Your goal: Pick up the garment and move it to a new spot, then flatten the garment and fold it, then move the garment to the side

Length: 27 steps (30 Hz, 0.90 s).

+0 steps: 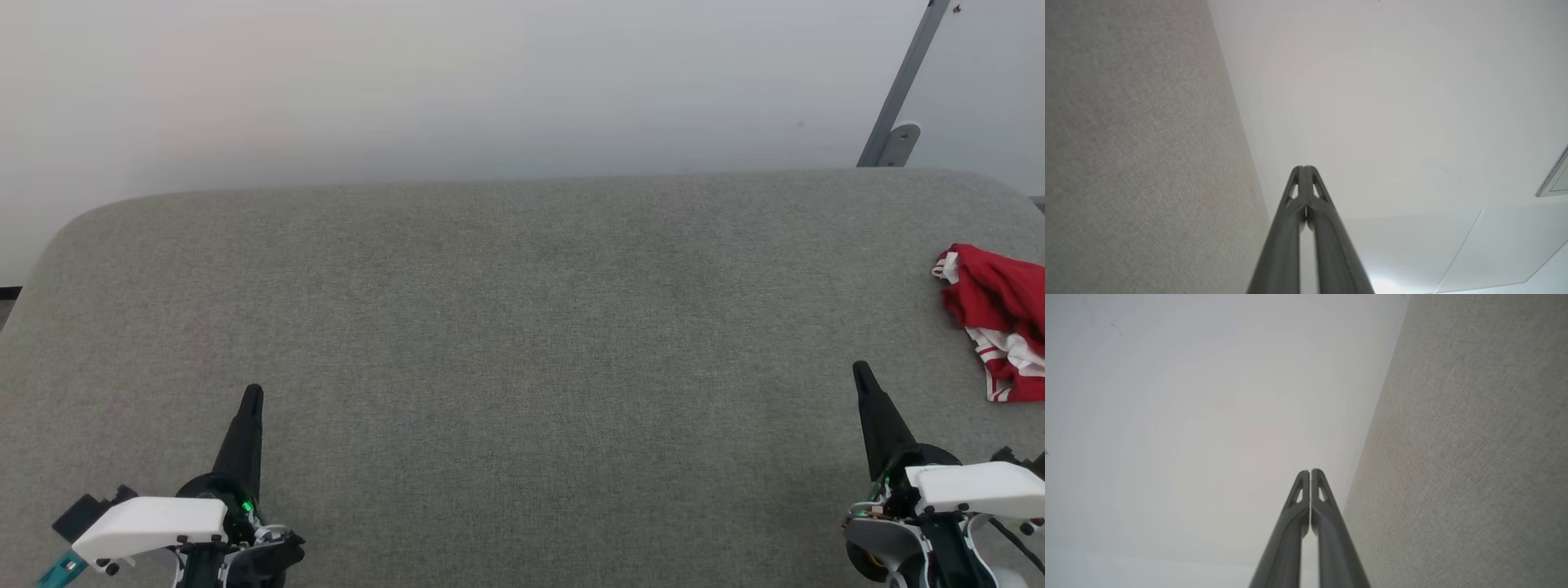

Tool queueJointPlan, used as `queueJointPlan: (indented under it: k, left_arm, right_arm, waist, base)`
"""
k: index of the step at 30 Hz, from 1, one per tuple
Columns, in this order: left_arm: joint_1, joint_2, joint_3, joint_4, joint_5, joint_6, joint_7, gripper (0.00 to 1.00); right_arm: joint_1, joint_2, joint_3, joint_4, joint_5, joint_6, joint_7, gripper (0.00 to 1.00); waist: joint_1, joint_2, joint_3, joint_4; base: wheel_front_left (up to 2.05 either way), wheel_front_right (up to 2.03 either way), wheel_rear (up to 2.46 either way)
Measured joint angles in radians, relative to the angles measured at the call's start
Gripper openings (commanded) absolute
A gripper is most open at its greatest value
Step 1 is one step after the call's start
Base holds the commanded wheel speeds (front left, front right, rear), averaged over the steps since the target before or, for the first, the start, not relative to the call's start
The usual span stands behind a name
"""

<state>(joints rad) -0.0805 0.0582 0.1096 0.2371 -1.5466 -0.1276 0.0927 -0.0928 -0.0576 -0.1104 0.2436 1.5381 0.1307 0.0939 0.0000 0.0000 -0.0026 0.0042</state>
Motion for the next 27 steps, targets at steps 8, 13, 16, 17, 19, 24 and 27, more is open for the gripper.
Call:
queueJointPlan:
  k: [8,13,16,17,19,24,27]
  left_arm:
    - [-0.016,-0.005,0.002,0.006,-0.040,0.000,0.013,0.00]
    - [-0.024,-0.007,0.003,0.009,-0.065,0.000,0.021,0.00]
    - [-0.024,-0.008,0.003,0.009,-0.065,0.000,0.021,0.00]
    - [-0.024,-0.008,0.003,0.009,-0.065,0.000,0.021,0.00]
    - [-0.024,-0.008,0.003,0.009,-0.065,0.000,0.021,0.00]
    - [-0.024,-0.008,0.003,0.009,-0.065,0.000,0.021,0.00]
    - [-0.024,-0.008,0.003,0.009,-0.065,0.000,0.021,0.00]
  right_arm:
    - [-0.006,0.004,-0.002,0.001,0.049,0.000,0.013,0.00]
    - [-0.013,0.007,-0.004,0.000,0.073,0.000,0.021,0.00]
    - [-0.014,0.007,-0.004,0.000,0.073,0.000,0.021,0.00]
    - [-0.014,0.007,-0.004,0.001,0.073,0.000,0.021,0.00]
    - [-0.014,0.007,-0.004,0.000,0.073,0.000,0.021,0.00]
    - [-0.014,0.007,-0.004,0.000,0.073,0.000,0.021,0.00]
    - [-0.014,0.007,-0.004,0.000,0.073,0.000,0.021,0.00]
  waist:
    - [0.0000,0.0000,0.004,-0.003]
    - [0.0000,0.0000,0.006,-0.004]
    - [0.0000,0.0000,0.006,-0.004]
    - [0.0000,0.0000,0.006,-0.004]
    - [0.0000,0.0000,0.006,-0.004]
    - [0.0000,0.0000,0.006,-0.004]
    - [0.0000,0.0000,0.006,-0.004]
  base:
    - [0.00,0.00,0.00]
    - [0.00,0.00,0.00]
    - [0.00,0.00,0.00]
    - [0.00,0.00,0.00]
    - [0.00,0.00,0.00]
    - [0.00,0.00,0.00]
    - [0.00,0.00,0.00]
